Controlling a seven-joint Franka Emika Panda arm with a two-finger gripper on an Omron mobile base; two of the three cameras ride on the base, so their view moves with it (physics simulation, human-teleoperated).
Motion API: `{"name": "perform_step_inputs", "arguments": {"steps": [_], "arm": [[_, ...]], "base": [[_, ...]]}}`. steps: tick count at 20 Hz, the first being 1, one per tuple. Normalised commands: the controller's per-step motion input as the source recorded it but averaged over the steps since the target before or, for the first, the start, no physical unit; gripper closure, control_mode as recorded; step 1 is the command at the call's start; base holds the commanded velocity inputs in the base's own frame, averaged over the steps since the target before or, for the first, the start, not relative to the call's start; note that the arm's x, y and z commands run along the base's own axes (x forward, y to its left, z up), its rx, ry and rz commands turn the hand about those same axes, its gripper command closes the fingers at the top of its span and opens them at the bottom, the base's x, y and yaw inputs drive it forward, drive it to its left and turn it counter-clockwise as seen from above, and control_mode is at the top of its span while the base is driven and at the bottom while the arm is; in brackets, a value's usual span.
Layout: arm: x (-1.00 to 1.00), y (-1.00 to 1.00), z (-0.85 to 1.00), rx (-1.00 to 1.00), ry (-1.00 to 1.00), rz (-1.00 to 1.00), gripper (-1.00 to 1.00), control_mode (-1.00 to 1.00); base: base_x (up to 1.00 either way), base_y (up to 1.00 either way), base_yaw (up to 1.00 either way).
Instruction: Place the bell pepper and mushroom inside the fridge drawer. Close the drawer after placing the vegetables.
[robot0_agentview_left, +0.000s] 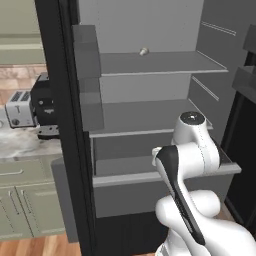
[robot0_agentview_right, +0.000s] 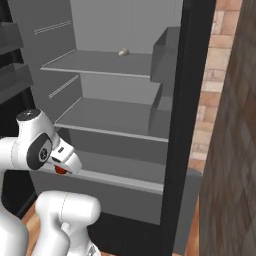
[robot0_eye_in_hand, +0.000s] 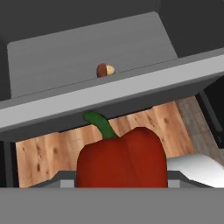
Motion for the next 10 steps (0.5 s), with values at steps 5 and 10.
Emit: {"name": "perform_step_inputs", "arguments": {"steps": [5,10], "arm": [[0.0,0.0,0.0,0.0,0.0,0.0,1.0,1.0],[0.0,0.0,0.0,0.0,0.0,0.0,1.0,1.0]], "base": [[0.26,-0.24,0.07],[0.26,-0.22,0.06]]}}
